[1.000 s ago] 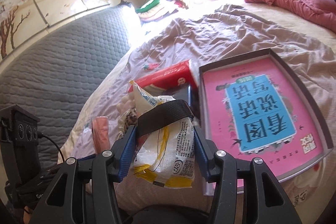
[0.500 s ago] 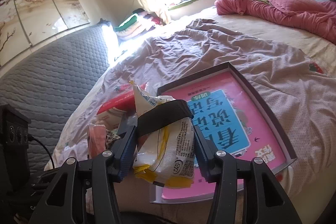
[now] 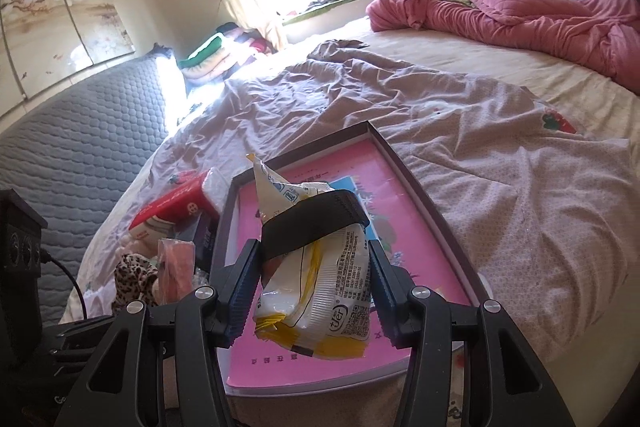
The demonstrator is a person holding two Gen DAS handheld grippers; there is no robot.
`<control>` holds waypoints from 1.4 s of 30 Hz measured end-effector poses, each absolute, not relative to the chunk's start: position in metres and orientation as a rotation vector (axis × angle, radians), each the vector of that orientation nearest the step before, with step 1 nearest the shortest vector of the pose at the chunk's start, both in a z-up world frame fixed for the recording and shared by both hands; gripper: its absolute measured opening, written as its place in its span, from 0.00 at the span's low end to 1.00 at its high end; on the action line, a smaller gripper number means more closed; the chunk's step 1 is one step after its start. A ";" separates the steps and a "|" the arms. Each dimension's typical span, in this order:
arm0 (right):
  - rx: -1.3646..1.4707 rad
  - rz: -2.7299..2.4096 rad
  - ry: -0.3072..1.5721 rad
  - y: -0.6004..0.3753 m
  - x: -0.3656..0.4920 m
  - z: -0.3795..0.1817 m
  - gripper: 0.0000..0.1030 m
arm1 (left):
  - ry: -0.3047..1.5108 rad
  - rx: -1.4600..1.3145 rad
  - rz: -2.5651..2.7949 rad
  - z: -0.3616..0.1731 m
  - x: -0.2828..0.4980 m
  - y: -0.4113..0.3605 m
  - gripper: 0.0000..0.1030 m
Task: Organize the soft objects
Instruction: 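Carry the mask pack and snack bag over the pink book tray with both grippers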
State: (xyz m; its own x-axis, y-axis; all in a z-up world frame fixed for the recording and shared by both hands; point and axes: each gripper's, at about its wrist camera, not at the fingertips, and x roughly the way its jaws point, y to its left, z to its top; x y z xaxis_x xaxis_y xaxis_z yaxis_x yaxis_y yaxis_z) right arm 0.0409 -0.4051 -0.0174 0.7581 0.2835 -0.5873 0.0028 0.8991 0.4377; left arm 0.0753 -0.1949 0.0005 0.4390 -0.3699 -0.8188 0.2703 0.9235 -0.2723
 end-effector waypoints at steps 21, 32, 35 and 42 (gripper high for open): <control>0.460 0.123 0.763 -0.428 0.049 -0.052 0.52 | 1.117 -0.022 -0.412 -0.027 0.091 -0.228 0.42; 0.340 0.055 0.841 -0.418 0.056 -0.073 0.52 | 1.162 -0.026 -0.412 -0.041 0.091 -0.228 0.42; 0.318 0.040 0.844 -0.418 0.057 -0.074 0.53 | 1.174 -0.031 -0.413 -0.043 0.091 -0.229 0.42; 0.285 0.015 0.851 -0.418 0.057 -0.077 0.53 | 1.202 -0.022 -0.402 -0.049 0.091 -0.229 0.42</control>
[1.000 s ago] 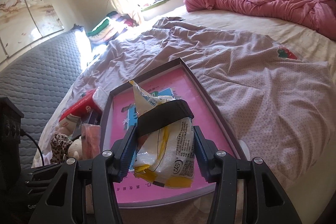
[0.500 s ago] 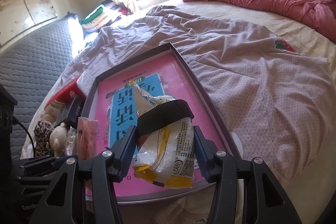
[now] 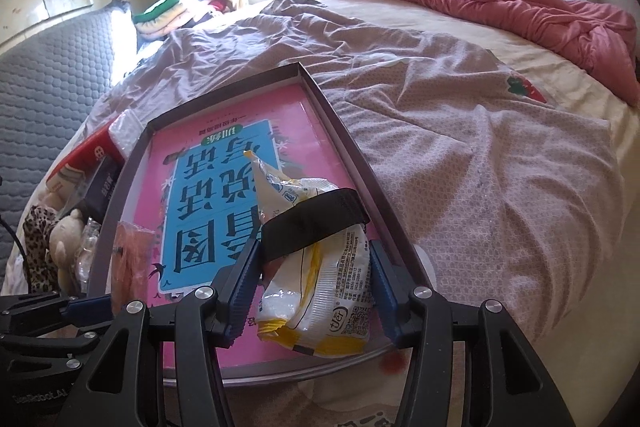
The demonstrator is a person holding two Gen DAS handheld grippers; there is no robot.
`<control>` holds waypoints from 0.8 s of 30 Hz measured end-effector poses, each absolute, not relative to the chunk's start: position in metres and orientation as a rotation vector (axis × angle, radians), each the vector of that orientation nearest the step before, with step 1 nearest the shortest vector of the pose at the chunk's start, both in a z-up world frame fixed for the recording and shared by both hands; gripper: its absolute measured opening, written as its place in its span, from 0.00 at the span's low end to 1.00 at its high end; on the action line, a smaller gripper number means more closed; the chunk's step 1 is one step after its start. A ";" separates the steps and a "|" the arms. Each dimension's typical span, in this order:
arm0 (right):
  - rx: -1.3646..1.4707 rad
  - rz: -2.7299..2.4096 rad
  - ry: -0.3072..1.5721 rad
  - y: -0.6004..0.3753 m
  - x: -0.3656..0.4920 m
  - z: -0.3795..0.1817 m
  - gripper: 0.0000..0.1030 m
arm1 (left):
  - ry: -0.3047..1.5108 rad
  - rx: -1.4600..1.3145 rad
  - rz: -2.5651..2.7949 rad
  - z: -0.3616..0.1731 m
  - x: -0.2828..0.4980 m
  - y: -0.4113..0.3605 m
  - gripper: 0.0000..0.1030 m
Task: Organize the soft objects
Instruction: 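Carry the mask pack and snack bag over the pink book tray with both grippers, then lower the mask pack onto the tray and open the left gripper while the right releases the snack bag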
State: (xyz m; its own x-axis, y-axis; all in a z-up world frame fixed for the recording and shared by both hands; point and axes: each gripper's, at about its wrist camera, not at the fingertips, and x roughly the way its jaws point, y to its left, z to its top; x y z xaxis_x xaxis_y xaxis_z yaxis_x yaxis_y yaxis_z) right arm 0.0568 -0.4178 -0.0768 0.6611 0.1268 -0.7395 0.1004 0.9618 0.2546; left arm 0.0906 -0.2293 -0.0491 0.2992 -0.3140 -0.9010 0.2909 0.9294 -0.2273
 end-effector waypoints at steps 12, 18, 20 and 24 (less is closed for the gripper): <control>0.251 0.016 0.867 -0.412 0.057 -0.078 0.54 | 1.226 -0.010 -0.389 -0.052 0.092 -0.230 0.42; 0.243 0.012 0.870 -0.411 0.056 -0.077 0.59 | 1.226 -0.027 -0.389 -0.051 0.090 -0.225 0.42; 0.242 0.008 0.870 -0.410 0.055 -0.076 0.60 | 1.226 -0.030 -0.391 -0.051 0.089 -0.224 0.42; 0.257 -0.002 0.875 -0.414 0.053 -0.075 0.66 | 1.224 -0.017 -0.391 -0.051 0.087 -0.226 0.42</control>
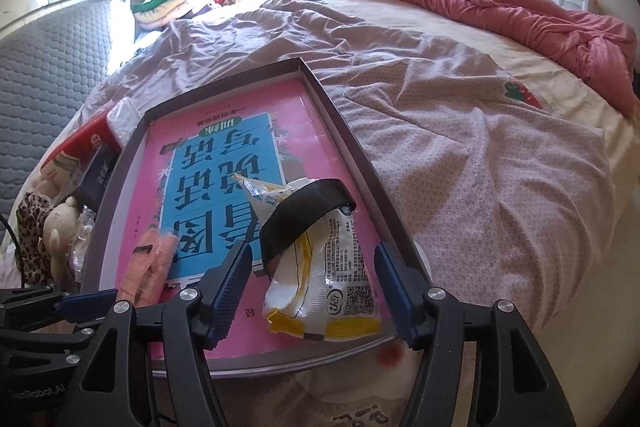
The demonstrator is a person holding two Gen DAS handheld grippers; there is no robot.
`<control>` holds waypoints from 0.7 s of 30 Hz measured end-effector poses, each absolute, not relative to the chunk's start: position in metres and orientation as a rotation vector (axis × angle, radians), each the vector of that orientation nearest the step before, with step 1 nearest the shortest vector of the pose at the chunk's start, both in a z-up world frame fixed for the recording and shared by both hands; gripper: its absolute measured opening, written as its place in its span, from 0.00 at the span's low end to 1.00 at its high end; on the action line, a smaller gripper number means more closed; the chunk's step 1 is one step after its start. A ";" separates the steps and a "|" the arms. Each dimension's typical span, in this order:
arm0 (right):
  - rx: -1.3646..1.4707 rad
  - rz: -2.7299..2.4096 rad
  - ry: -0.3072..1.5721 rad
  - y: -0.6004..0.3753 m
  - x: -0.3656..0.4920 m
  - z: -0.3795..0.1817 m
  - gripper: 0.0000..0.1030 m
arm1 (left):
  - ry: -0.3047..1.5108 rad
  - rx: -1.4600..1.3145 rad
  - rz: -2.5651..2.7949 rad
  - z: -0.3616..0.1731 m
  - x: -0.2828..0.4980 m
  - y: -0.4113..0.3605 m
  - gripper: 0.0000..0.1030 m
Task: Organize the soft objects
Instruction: 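Lower the mask pack onto the tray and open the left gripper while the right releases the snack bag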
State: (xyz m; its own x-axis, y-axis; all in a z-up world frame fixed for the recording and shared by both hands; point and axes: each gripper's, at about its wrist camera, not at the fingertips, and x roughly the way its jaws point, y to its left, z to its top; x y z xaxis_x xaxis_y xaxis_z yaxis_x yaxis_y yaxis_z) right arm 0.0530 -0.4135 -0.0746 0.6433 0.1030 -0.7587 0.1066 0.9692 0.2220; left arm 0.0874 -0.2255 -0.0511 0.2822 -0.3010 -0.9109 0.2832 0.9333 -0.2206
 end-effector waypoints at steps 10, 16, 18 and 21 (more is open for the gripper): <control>0.253 -0.020 0.861 -0.415 0.046 -0.068 0.68 | 1.219 -0.011 -0.409 -0.048 0.081 -0.226 0.44; 0.239 -0.040 0.860 -0.415 0.043 -0.062 0.70 | 1.205 -0.010 -0.411 -0.040 0.073 -0.225 0.49; 0.231 -0.045 0.856 -0.414 0.041 -0.059 0.70 | 1.200 -0.010 -0.411 -0.037 0.070 -0.223 0.55; 0.215 -0.051 0.857 -0.412 0.039 -0.055 0.71 | 1.192 -0.020 -0.407 -0.034 0.068 -0.220 0.56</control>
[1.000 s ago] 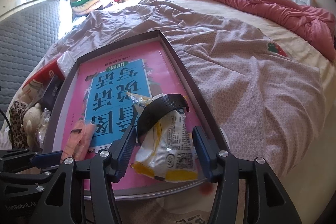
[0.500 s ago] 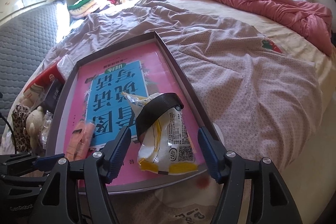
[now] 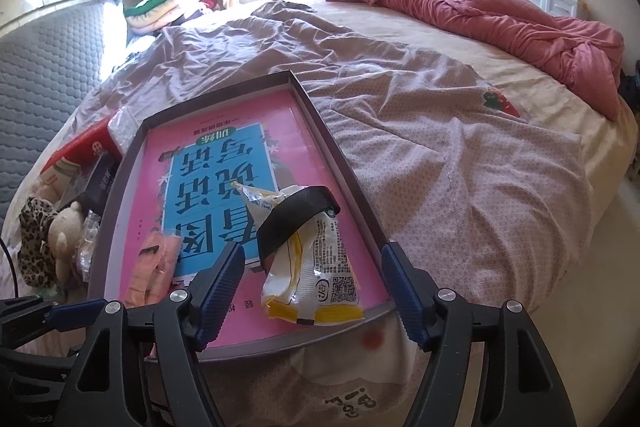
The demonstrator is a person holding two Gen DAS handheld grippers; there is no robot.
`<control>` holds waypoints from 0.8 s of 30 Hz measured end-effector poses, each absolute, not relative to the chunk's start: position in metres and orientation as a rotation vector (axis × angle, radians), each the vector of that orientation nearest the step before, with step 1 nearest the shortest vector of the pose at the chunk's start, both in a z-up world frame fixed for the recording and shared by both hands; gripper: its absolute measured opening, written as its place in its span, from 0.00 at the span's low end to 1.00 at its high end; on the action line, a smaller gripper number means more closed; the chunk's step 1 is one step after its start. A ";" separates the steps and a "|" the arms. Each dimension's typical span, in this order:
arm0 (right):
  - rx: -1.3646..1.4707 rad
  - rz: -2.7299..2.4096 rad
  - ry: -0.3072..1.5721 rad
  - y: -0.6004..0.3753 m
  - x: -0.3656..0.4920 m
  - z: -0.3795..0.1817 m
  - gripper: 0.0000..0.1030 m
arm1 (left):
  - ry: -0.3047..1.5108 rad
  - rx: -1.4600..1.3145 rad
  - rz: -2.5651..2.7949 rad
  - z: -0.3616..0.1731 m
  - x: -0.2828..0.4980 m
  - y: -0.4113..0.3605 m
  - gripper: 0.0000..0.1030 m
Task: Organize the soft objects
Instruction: 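Lower the mask pack onto the tray and open the left gripper while the right releases the snack bag, then withdraw both open grippers from the tray back toward the pile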
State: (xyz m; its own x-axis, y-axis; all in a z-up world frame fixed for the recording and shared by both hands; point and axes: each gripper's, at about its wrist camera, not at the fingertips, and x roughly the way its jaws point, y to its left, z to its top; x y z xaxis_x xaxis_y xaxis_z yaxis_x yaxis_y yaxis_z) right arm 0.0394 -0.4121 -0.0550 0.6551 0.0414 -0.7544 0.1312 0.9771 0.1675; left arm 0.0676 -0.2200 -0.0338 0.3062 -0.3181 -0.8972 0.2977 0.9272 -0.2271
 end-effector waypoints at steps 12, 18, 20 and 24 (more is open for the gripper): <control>0.199 -0.083 0.850 -0.410 0.033 -0.039 0.74 | 1.124 -0.041 -0.379 -0.010 0.052 -0.201 0.65; 0.189 -0.081 0.830 -0.407 0.028 -0.028 0.74 | 1.101 -0.052 -0.367 -0.001 0.047 -0.192 0.65; 0.182 -0.073 0.823 -0.406 0.026 -0.023 0.74 | 1.093 -0.059 -0.365 0.003 0.046 -0.189 0.65; 0.176 -0.070 0.807 -0.404 0.021 -0.012 0.74 | 1.077 -0.071 -0.358 0.007 0.043 -0.182 0.66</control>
State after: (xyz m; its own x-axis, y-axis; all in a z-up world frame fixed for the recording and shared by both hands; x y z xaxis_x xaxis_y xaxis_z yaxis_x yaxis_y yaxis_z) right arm 0.0208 -0.4035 -0.0124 0.6901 0.0043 -0.7237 0.1295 0.9831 0.1293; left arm 0.0425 -0.1818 0.0073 0.4227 -0.3201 -0.8479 0.2512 0.9403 -0.2297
